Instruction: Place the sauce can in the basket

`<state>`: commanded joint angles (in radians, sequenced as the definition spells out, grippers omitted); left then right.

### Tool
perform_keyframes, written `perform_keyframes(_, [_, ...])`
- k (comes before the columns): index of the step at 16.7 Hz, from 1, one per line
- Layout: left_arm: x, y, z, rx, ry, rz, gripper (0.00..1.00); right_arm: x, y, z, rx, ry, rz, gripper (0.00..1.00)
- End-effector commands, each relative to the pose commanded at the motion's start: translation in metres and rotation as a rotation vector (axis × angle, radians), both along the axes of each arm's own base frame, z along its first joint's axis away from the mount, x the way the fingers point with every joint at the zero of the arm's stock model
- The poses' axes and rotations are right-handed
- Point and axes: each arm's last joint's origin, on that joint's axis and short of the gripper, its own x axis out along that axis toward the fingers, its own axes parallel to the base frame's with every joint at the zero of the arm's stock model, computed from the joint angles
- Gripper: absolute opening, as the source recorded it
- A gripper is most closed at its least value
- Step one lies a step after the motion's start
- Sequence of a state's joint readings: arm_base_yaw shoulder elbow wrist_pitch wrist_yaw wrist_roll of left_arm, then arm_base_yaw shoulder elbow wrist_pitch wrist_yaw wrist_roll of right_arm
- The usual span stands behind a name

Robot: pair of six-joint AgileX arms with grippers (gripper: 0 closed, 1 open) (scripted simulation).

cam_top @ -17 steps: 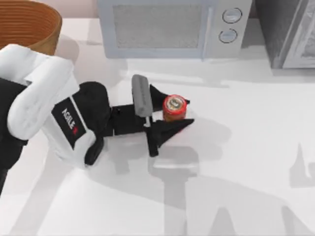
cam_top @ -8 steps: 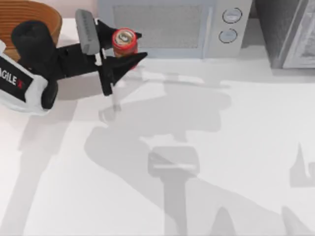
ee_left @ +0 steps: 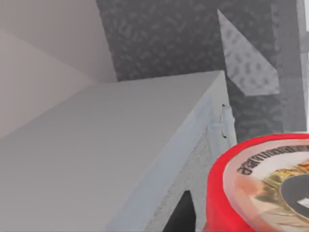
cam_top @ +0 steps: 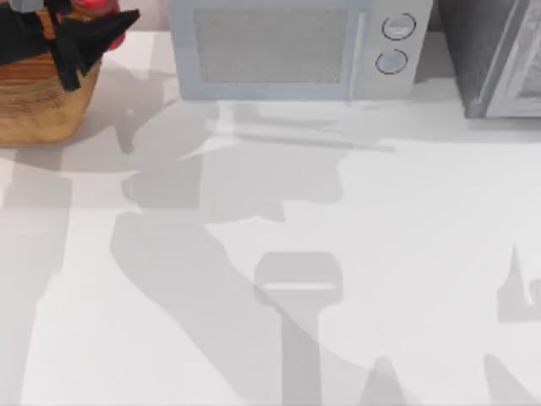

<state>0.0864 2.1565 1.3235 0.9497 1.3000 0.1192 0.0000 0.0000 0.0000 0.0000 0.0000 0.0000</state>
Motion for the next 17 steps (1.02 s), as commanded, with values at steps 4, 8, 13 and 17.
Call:
perform_keyframes(4, [-0.011,0.106,0.027,-0.034,0.126,0.204,0.00,0.000,0.000,0.000,0.000,0.000,0.000,1.00])
perform_keyframes(8, [-0.026,0.168,0.045,-0.084,0.210,0.357,0.00,0.000,0.000,0.000,0.000,0.000,0.000,1.00])
perform_keyframes(13, [-0.026,0.171,0.044,-0.088,0.219,0.368,0.00,0.000,0.000,0.000,0.000,0.000,0.000,1.00])
perform_keyframes(17, [-0.010,0.155,0.036,-0.086,0.215,0.366,0.00,0.000,0.000,0.000,0.000,0.000,0.000,1.00])
